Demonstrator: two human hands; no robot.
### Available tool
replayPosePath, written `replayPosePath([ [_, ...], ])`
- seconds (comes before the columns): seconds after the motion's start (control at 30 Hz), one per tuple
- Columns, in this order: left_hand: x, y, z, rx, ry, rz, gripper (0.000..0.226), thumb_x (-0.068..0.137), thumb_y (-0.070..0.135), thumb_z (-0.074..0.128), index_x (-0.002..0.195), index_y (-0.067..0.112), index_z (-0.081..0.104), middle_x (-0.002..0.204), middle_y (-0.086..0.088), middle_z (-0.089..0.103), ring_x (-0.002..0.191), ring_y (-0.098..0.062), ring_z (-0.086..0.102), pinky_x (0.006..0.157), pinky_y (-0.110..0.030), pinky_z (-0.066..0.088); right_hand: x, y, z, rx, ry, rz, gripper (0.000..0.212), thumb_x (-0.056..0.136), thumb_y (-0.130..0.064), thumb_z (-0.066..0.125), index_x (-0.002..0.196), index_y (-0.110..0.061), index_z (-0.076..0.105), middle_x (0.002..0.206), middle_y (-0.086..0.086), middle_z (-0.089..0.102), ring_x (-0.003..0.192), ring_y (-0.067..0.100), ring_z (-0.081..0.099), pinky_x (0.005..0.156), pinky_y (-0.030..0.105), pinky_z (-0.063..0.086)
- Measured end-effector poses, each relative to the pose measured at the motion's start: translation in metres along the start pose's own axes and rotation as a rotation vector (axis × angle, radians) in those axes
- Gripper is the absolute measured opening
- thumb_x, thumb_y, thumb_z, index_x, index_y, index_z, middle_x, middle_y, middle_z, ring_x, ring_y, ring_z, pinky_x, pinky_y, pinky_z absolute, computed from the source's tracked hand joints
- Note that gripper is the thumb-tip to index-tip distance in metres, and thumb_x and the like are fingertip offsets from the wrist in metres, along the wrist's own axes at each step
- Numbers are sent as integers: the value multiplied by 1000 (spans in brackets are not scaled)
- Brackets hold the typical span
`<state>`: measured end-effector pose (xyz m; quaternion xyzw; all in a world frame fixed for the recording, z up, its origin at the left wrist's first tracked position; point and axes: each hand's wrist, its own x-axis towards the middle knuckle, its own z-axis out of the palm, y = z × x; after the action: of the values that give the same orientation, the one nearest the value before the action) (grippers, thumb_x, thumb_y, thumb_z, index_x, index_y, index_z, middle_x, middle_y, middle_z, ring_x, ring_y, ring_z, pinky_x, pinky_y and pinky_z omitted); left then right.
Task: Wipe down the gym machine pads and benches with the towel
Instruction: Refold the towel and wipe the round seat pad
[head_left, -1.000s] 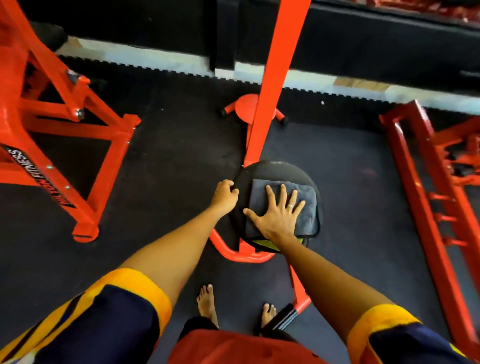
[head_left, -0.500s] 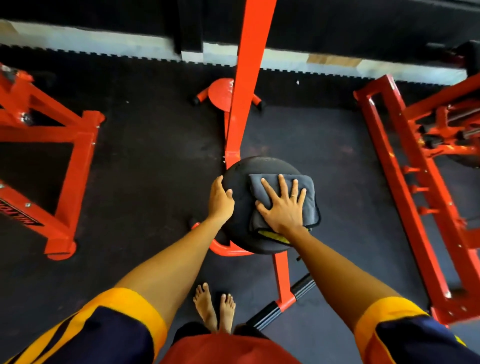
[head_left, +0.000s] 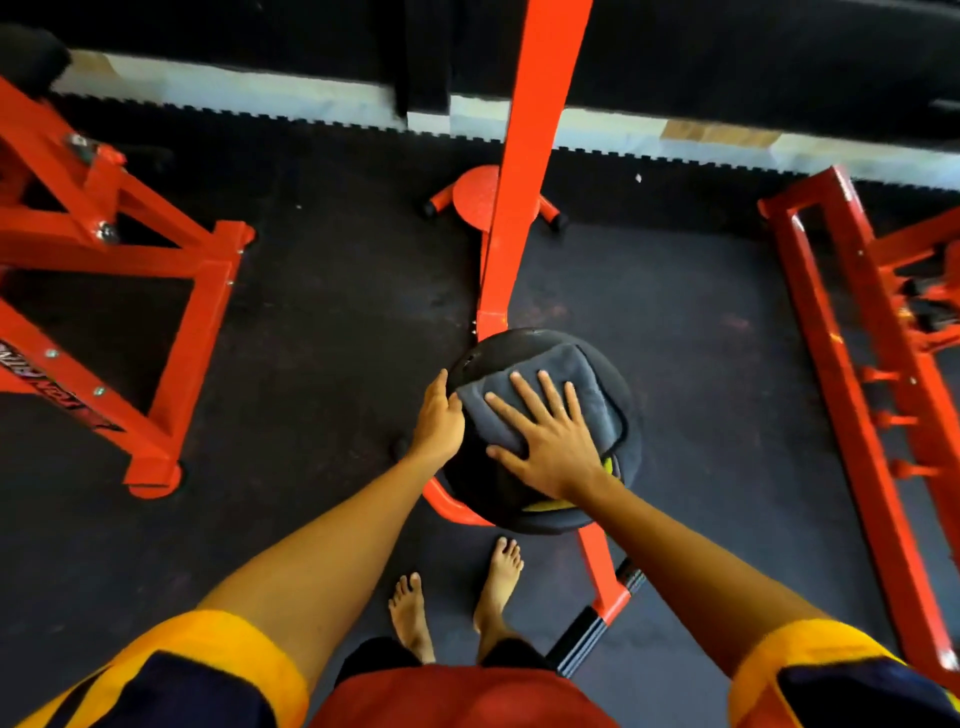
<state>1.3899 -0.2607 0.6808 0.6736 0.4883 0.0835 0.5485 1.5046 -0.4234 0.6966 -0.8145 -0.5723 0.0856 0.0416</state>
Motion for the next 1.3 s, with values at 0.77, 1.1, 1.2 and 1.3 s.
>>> replayPosePath([
  [0.77, -30, -1, 39, 66, 448, 26, 41, 108, 26, 40, 147, 18, 48, 144, -6, 56, 131, -23, 53, 106, -30, 37, 172, -22, -25, -190, -267, -189, 59, 98, -68, 34, 127, -29, 67, 134, 4, 65, 126, 34, 55, 106, 51, 36],
  [1.1, -32, -4, 38, -13, 437, -53, 41, 109, 30, 36, 149, 23, 46, 147, -5, 55, 134, -26, 52, 109, -35, 38, 143, -4, -14, -64, -57, -354, 60, 96, -71, 40, 134, -29, 62, 135, 0, 61, 128, 29, 52, 112, 50, 32],
  [1.2, -32, -5, 38, 3, 435, -26, 44, 110, 29, 35, 153, 22, 42, 155, -3, 47, 141, -23, 45, 115, -37, 34, 142, 35, -19, -44, -7, -255, 64, 92, -77, 38, 136, -35, 58, 136, -3, 60, 126, 29, 55, 108, 49, 39],
  [1.3, -32, -6, 39, 6, 398, -38, 46, 111, 33, 32, 156, 27, 37, 160, 2, 41, 145, -19, 41, 117, -41, 34, 160, 59, -37, -25, -128, 59, 64, 91, -82, 32, 124, -34, 60, 132, 3, 65, 120, 36, 60, 101, 52, 45],
])
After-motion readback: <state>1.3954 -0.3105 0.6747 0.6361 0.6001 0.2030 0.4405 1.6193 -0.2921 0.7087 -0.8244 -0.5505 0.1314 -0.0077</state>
